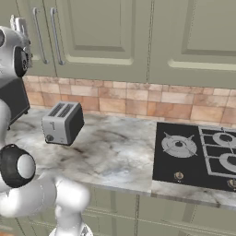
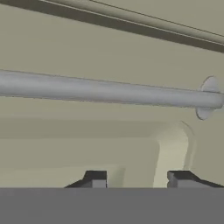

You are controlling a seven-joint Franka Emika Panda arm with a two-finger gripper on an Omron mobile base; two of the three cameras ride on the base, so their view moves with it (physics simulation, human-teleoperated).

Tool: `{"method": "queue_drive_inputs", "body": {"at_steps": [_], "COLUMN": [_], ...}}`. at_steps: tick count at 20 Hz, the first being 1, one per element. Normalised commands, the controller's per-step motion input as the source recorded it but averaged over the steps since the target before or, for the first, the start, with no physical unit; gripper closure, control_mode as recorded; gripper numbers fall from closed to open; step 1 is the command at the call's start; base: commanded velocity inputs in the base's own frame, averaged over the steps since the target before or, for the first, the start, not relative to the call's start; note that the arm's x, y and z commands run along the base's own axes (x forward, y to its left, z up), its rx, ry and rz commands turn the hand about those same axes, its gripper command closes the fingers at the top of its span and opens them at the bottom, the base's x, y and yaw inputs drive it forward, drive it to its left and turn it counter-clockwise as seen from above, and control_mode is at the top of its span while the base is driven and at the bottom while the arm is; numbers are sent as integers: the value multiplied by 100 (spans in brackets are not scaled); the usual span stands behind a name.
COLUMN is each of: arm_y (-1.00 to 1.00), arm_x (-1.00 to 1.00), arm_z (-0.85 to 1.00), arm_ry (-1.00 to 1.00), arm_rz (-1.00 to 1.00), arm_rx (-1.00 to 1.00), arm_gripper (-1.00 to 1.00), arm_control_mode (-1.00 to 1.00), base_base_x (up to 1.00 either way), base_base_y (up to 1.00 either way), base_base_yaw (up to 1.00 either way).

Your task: Pick the lemon wedge from the counter and place it in the cabinet. Then close the cabinet.

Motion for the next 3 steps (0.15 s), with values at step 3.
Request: {"method": "queue_drive_inputs", "body": {"at_steps": [3], "arm_y": [2], "arm_x": [-73], "arm_z": [-91], "arm_ry": [-22], "arm_rz": [32], "arm_rx": [0], "arm_gripper": [-100], "arm_control_mode": [-100], "base_base_x": [0], "base_base_y": [0], "base_base_yaw": [0]}}
